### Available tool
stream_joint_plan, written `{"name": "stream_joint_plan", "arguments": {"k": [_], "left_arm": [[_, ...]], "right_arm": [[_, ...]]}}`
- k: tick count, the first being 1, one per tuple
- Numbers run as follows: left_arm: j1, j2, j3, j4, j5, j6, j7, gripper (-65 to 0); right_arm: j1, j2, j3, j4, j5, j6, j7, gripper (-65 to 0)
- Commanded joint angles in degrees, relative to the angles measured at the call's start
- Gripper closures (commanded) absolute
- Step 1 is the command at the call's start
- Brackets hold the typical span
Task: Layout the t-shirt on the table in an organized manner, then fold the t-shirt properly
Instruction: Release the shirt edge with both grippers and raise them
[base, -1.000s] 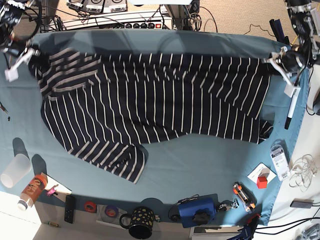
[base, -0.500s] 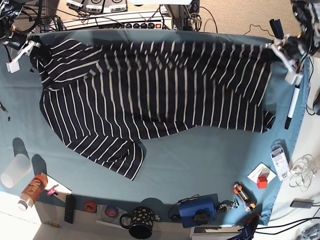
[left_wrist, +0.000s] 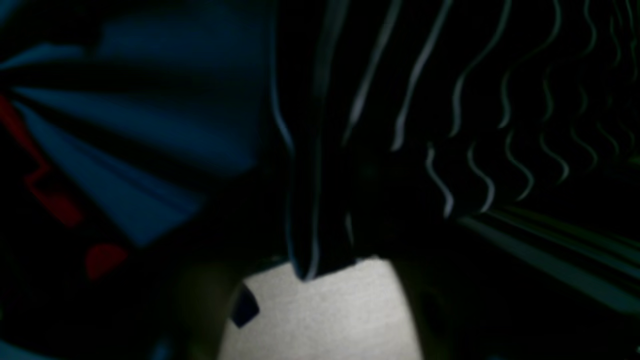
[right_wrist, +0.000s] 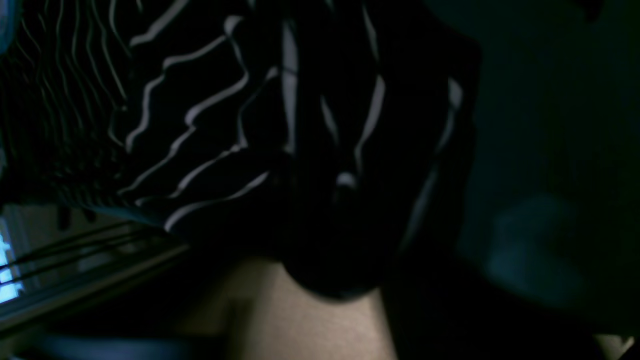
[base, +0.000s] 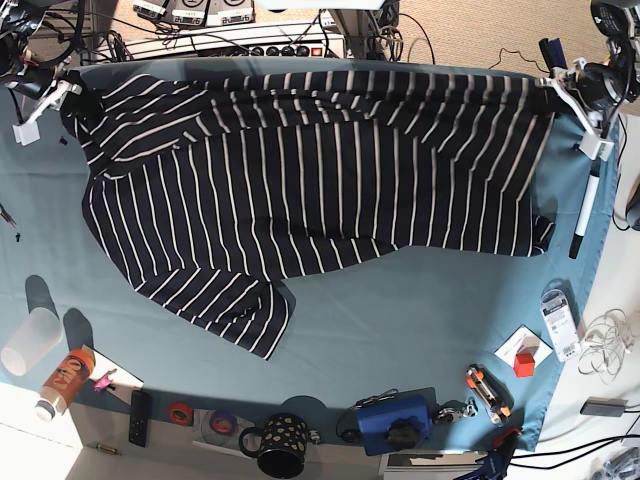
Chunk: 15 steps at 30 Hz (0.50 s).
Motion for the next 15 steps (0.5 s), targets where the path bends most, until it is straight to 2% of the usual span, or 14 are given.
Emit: {"name": "stream_joint_plan", "arguments": {"k": [1, 5, 9, 15], "left_arm": [[0.1, -1.0, -0.4, 0.5, 1.5, 0.3, 0.6, -26.5], [0.1, -2.3, -0.5, 2.3, 0.1, 0.5, 1.1, -26.4], [0.1, -5.0, -0.5, 5.4, -4.2, 0.5, 2.2, -26.4], [0.1, -7.4, -0.5, 7.7, -4.0, 0.4, 2.8, -26.5]], "right_arm": [[-0.1, 2.0, 0.6, 0.9, 2.4, 0.1, 0.8, -23.4], [-0.2, 4.6, 0.6, 0.9, 3.3, 0.1, 0.8, -24.9], [-0.2, 9.0, 0.6, 0.9, 3.3, 0.1, 0.8, -24.9], [-0.2, 14.4, 0.6, 0.9, 3.0, 0.1, 0.8, -24.9]]}}
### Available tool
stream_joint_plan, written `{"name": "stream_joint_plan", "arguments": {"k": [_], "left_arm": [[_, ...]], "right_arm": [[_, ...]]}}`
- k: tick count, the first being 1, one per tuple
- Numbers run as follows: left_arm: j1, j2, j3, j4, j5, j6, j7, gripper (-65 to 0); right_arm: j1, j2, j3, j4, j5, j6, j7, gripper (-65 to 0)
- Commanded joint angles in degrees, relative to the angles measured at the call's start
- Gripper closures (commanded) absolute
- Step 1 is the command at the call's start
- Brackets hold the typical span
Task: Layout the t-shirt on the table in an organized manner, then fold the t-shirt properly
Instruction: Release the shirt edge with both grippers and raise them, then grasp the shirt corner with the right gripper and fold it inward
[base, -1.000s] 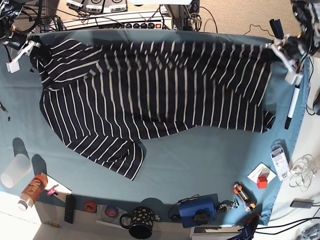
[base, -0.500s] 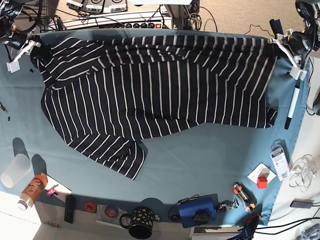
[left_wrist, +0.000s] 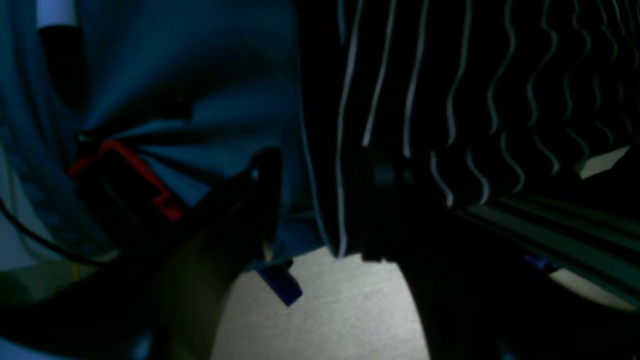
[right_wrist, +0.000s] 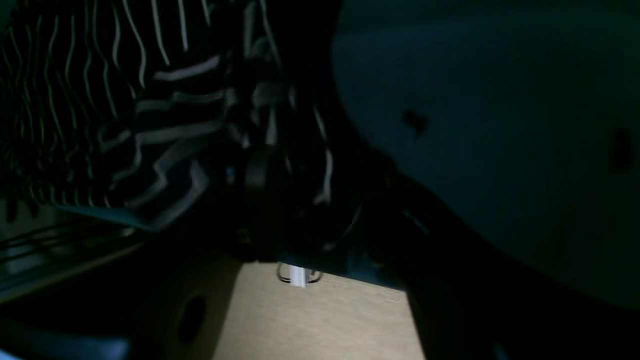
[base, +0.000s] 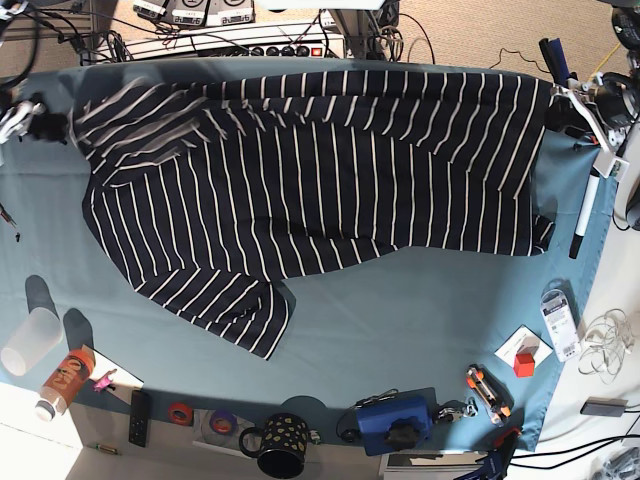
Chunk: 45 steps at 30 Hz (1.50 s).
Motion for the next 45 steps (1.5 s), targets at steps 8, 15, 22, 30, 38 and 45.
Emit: {"name": "stream_joint_plan", "arguments": {"k": [8, 15, 22, 30, 38, 45], "left_arm": [[0.3, -1.4, -0.6, 0.8, 1.0, 0.0, 0.3, -26.5], [0.0, -1.4, -7.2, 0.8, 1.4, 0.0, -1.7, -26.4], [0.0, -2.7, -23.9, 0.8, 1.0, -3.2, -1.3, -26.4], [0.0, -4.5, -28.8, 0.8, -5.5, -3.3, 1.2, -26.4], [0.0, -4.5, -28.8, 0.8, -5.7, -3.2, 0.7, -26.4], [0.0, -4.5, -28.8, 0.8, -8.4, -3.1, 0.7, -26.4]], "right_arm": [[-1.8, 2.4, 0.6, 0.8, -3.7, 0.1, 0.8, -24.9], [1.0, 2.4, 0.6, 1.8, 8.6, 0.1, 0.8, -24.9], [2.4, 2.3, 0.4, 7.3, 8.6, 0.1, 0.8, -24.9], [2.4, 2.3, -9.3, 8.7, 0.1, 0.1, 0.8, -24.9], [4.4, 1.1, -21.7, 8.8, -5.8, 0.1, 0.8, -24.9], [6.3, -0.1, -23.1, 8.8, -7.9, 0.1, 0.8, -9.6]]}}
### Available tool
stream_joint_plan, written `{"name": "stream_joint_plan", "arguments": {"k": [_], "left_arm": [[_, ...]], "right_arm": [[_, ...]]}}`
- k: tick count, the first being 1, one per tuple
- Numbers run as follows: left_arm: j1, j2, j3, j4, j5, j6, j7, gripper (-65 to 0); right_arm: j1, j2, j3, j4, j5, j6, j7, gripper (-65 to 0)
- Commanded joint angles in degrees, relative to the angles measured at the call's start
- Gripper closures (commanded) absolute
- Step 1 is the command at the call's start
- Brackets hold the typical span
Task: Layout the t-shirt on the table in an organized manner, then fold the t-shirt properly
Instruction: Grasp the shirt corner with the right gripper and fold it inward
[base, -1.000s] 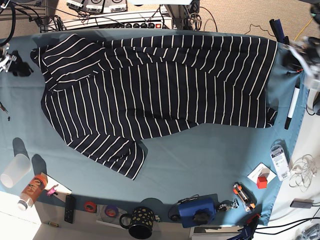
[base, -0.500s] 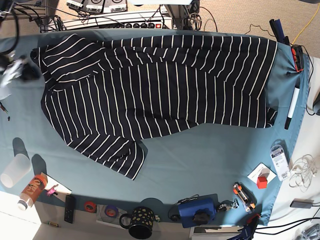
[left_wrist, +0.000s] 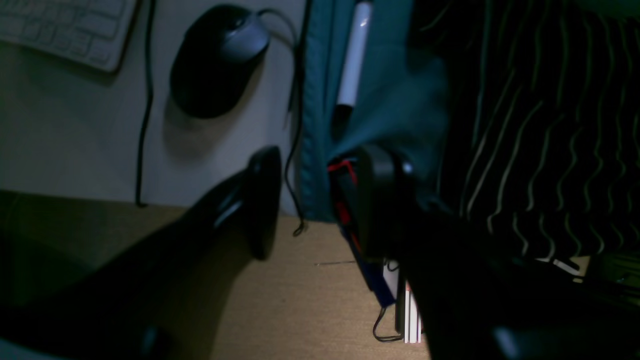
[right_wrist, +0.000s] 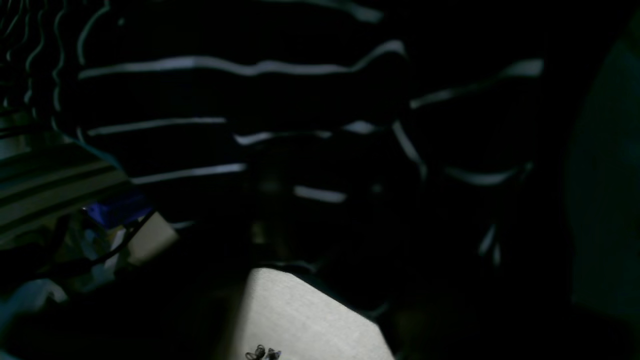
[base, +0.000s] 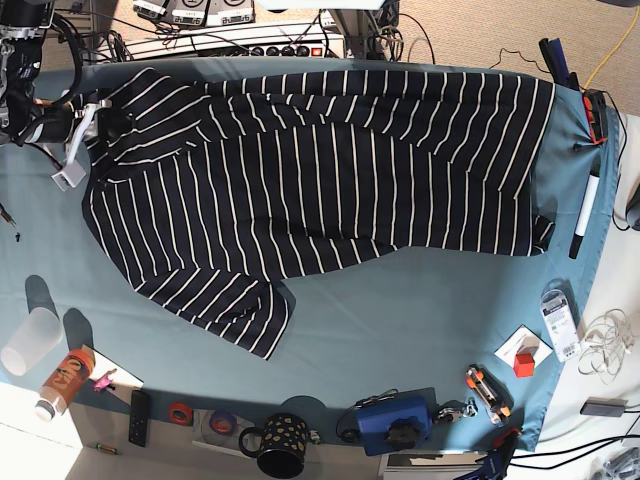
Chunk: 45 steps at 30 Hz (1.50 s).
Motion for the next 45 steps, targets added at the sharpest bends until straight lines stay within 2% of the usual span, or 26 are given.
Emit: {"name": "stream_joint_plan", "arguments": {"k": [1, 2, 9, 21, 24, 26, 31, 33, 36, 41, 45], "left_arm": [[0.0, -1.4, -0.7, 0.8, -1.0, 0.2, -1.4, -26.4], [0.0, -1.4, -0.7, 0.8, -0.9, 0.2, -2.1, -26.4], [0.0, -1.4, -0.7, 0.8, -1.0, 0.2, -4.0, -26.4], [0.0, -0.9, -0.7, 0.8, -1.0, 0.2, -4.0, -26.4], [0.0, -0.9, -0.7, 0.8, -1.0, 0.2, -4.0, -26.4], [0.0, -0.9, -0.7, 0.8, -1.2, 0.2, -4.0, -26.4], [0.0, -0.9, -0.7, 0.8, -1.4, 0.2, -4.0, -26.4], [0.0, -0.8, -0.7, 0.8, -1.4, 0.2, -4.0, -26.4], [0.0, -0.3, -0.7, 0.8, -1.4, 0.1, -4.0, -26.4], [0.0, 0.8, -0.6, 0.8, -1.4, -0.1, -3.9, -26.4], [0.1, 3.0, 1.7, 0.8, -1.4, -3.0, -3.9, -26.4]], "right_arm": [[0.6, 1.5, 0.7, 0.8, 1.0, 0.1, 0.6, -3.5], [0.6, 1.5, 0.7, 0.8, 1.0, 0.1, 0.6, 0.0], [1.9, 1.5, 0.7, 0.8, 1.0, 0.1, 0.6, 0.0], [12.9, 1.5, 0.7, 0.8, 1.0, 0.1, 0.8, 0.0], [13.0, 1.1, 0.7, 0.8, 0.4, 0.1, 3.4, 0.0], [13.0, -0.6, 0.7, 0.8, -2.9, 0.1, 8.1, 0.0], [13.0, -8.2, 0.7, -1.6, -15.1, 0.1, 24.6, 0.0], [13.0, -11.0, 0.7, -3.1, -17.9, -0.2, 28.6, 0.0], [13.0, -14.3, 0.8, -3.9, -20.3, -1.9, 30.1, 0.0], [15.9, -17.9, 4.2, -3.9, -20.5, -2.1, 30.2, 0.0], [19.8, -19.3, 9.3, -3.9, -22.3, -3.3, 30.0, 0.0]]}}
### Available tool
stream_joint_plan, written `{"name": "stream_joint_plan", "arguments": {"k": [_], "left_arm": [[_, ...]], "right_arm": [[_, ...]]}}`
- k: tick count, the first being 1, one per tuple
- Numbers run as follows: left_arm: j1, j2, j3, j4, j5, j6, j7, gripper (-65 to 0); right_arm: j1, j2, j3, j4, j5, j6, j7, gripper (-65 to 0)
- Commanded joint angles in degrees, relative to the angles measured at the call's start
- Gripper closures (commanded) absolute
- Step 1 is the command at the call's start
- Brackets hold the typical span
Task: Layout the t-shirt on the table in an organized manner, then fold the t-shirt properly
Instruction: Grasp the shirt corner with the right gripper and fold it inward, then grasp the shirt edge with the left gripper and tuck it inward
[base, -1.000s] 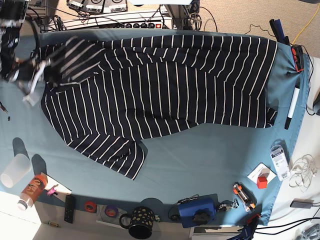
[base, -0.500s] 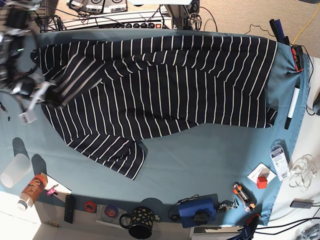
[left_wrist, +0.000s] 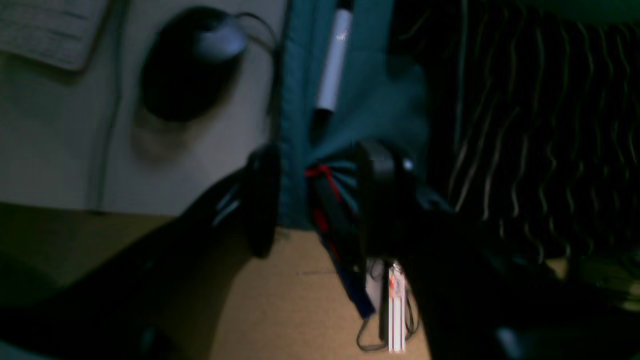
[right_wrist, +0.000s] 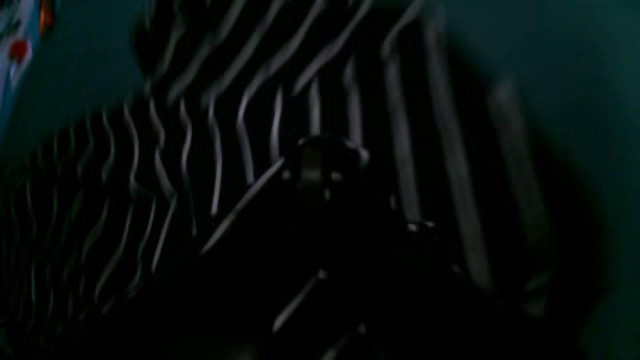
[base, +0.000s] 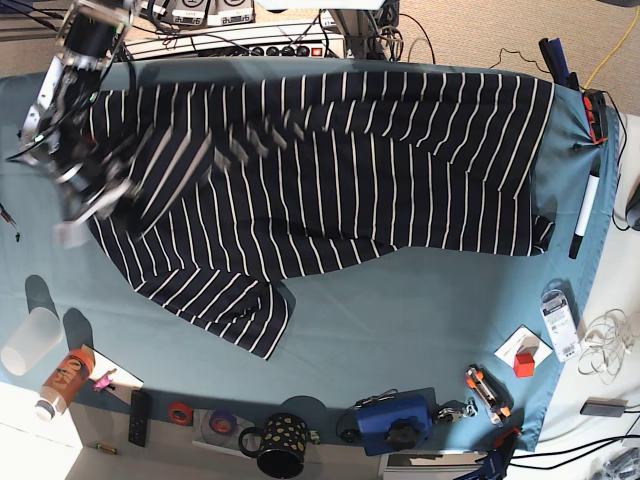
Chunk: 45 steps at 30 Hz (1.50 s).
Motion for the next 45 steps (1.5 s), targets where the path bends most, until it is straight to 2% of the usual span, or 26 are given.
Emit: {"name": "stream_joint_plan", "arguments": {"k": [1, 6, 11, 15, 18, 19, 21, 28, 33, 37, 45], "left_arm": [[0.0, -0.6, 1.0, 0.7, -1.2, -0.5, -1.0, -26.4], [0.0, 1.5, 11.3, 0.7, -1.2, -3.7, -1.4, -26.4], [-0.1, 1.5, 23.0, 0.8, -0.1, -4.7, -9.6, -26.4], [-0.2, 1.5, 31.4, 0.8, 11.2, -7.1, -15.3, -26.4], [-0.2, 1.5, 36.3, 0.8, 19.2, -7.1, -21.5, -26.4], [-0.5, 1.5, 37.4, 0.8, 21.2, -7.1, -23.6, -26.4], [-1.7, 1.5, 38.7, 0.8, 23.5, -7.1, -24.9, -26.4], [-7.6, 1.5, 38.8, 0.8, 24.2, -4.1, -25.1, -26.4], [-9.4, 1.5, 38.9, 0.3, 29.6, -4.0, -24.1, -26.4], [-9.4, 1.5, 38.9, 0.3, 29.3, -4.4, -21.4, -26.4], [-9.4, 1.5, 38.9, 0.3, 29.0, -4.4, -21.4, -26.4]], "right_arm": [[1.3, 1.0, 1.0, 0.9, 0.2, -0.4, 1.7, 0.0], [1.1, 0.8, 1.7, 0.3, -2.8, -2.7, 1.7, 0.0], [1.2, 0.8, 1.7, -1.1, -2.8, -2.5, -0.3, 0.0], [1.2, 0.9, 1.7, -1.1, -2.4, 3.0, -4.7, 0.0], [1.2, 1.1, 1.7, -1.1, -0.1, 3.4, -8.8, -9.7], [1.2, 1.1, 1.7, -1.1, 0.3, 3.4, -9.1, -10.0], [1.2, 1.2, 1.7, -1.1, 1.1, 3.4, -9.2, -9.9], [1.2, 1.2, 1.7, -1.1, 1.1, 3.4, -9.2, -9.9], [1.2, 1.2, 1.7, -1.1, 1.1, 3.4, -9.2, -9.9], [1.2, 1.2, 1.7, -1.1, 1.1, 3.4, -9.2, -9.9], [1.2, 1.2, 1.7, -1.1, 1.1, 3.4, -9.1, -9.9]]}}
